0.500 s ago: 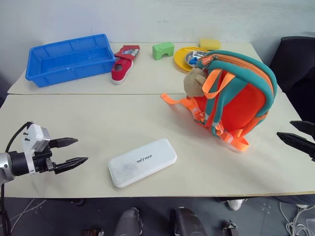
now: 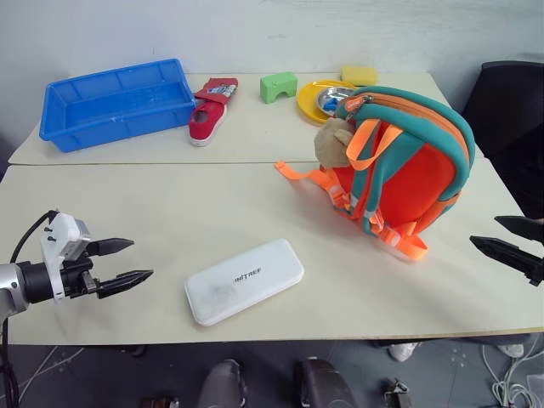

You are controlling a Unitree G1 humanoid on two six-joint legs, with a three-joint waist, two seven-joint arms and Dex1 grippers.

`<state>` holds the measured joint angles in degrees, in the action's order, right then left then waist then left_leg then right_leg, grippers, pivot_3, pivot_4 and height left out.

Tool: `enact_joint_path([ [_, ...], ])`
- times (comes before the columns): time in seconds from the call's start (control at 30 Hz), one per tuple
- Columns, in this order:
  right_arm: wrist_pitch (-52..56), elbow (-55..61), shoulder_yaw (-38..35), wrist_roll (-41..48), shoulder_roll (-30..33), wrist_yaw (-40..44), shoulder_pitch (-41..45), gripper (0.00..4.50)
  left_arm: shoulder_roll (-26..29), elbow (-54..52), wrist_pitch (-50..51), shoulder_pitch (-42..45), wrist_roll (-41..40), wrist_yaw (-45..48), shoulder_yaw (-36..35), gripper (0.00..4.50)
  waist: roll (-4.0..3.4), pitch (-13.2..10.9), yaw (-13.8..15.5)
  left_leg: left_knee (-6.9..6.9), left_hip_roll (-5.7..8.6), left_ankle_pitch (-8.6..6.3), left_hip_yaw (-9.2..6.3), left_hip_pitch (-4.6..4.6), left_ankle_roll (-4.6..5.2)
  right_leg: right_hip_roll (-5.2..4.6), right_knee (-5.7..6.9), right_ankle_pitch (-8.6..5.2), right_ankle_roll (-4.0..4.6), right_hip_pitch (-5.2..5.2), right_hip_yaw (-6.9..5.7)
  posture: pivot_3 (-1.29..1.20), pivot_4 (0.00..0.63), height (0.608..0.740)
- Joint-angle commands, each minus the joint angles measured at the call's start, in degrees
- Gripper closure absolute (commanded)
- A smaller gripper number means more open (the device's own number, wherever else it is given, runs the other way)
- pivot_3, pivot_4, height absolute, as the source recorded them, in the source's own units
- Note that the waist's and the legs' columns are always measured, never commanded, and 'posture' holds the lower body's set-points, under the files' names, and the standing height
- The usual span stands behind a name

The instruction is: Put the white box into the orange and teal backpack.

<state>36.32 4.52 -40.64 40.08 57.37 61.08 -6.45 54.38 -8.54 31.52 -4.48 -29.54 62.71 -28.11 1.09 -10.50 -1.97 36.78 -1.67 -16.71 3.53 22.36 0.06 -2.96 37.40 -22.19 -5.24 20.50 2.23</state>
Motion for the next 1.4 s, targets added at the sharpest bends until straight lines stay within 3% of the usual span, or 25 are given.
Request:
enact_joint_path([
  [0.03, -0.1, 7.8, -1.4, 0.1, 0.5, 1.4, -3.2, 0.02, 2.3, -4.5, 1.5, -1.5, -2.0, 2.2, -0.8, 0.0, 0.0, 0.0, 0.0, -0.01, -0.01, 0.0, -0.01, 0.01, 0.0, 0.01, 0.0, 0.0, 0.0, 0.01, -0.01, 0.0, 0.15, 0.74],
  [0.13, 0.6, 15.5, -0.7, 0.9, -0.4, 2.8, -7.8, 0.59, 3.7, -6.4, -2.9, -6.6, 1.7, 5.4, 0.8, 0.56, 0.0, 0.0, -0.2, -0.07, -0.01, 0.0, 0.0, 0.0, -0.01, 0.02, -0.04, 0.0, 0.0, 0.01, 0.0, 0.0, 0.15, 0.74],
  [0.23, 2.0, 22.7, 1.5, 2.9, -1.0, 2.2, -9.6, 1.7, 4.0, -6.9, -6.3, -8.3, 3.9, 6.3, 3.4, 1.55, 0.0, 0.0, -0.3, -0.19, -0.01, 0.01, 0.02, -0.04, -0.03, 0.03, -0.09, 0.0, 0.0, -0.02, 0.02, 0.0, 0.15, 0.74],
  [0.5, 0.6, 29.2, 19.4, -0.1, -5.4, -6.0, -0.2, 4.44, -0.4, -6.4, -15.1, -5.1, 9.9, 3.8, 15.7, 4.07, 0.04, 0.0, -0.1, -0.25, 0.02, 0.12, 0.01, -0.07, -0.06, -0.08, -0.05, 0.0, 0.02, -0.01, -0.03, 0.0, 0.15, 0.74],
  [0.57, 0.1, 28.7, 24.5, -2.2, -6.9, -8.2, 3.1, 4.5, -1.8, -6.2, -15.9, -3.9, 10.2, 3.4, 17.7, 4.44, 0.04, 0.0, 0.0, -0.29, 0.02, 0.13, 0.0, -0.01, -0.07, -0.07, -0.07, -0.01, 0.03, 0.07, -0.07, 0.0, 0.15, 0.74],
  [0.67, -0.7, 25.9, 32.3, -8.4, -9.9, -13.2, 8.5, 4.5, -3.4, -7.7, -13.5, -2.0, 9.4, 2.2, 20.1, 4.44, 0.05, 0.0, -0.1, -0.29, 0.01, 0.13, 0.0, 0.04, -0.08, -0.05, -0.05, -0.01, 0.03, 0.12, -0.1, 0.0, 0.15, 0.74],
  [0.9, -5.3, 15.7, 42.8, -18.8, -18.1, -19.7, 14.7, 4.5, -5.4, -5.0, -13.6, 1.9, 10.3, 0.1, 23.0, 4.44, 0.05, 0.0, -0.1, -0.21, 0.03, 0.2, -0.01, 0.03, -0.09, -0.05, 0.08, -0.01, 0.03, 0.12, -0.12, 0.0, 0.15, 0.74],
  [1.13, -6.1, 13.4, 46.1, -21.5, -23.4, -21.6, 17.5, 4.5, -7.2, -1.5, -12.4, 8.3, 9.9, 0.5, 24.9, 4.44, 0.05, 0.0, 0.1, 0.09, 0.02, 0.27, -0.09, 0.03, -0.14, -0.03, 0.36, -0.01, 0.02, 0.09, -0.2, 0.0, 0.15, 0.74],
  [1.4, -4.0, 17.2, 47.3, -21.0, -23.9, -20.4, 16.1, 4.5, -8.9, 3.3, -15.1, 14.4, 12.0, 0.9, 28.4, 4.44, 0.05, 0.0, 0.3, 0.16, 0.02, 0.26, -0.11, 0.06, -0.14, -0.04, 0.38, -0.01, 0.02, 0.09, -0.24, 0.0, 0.15, 0.74],
])
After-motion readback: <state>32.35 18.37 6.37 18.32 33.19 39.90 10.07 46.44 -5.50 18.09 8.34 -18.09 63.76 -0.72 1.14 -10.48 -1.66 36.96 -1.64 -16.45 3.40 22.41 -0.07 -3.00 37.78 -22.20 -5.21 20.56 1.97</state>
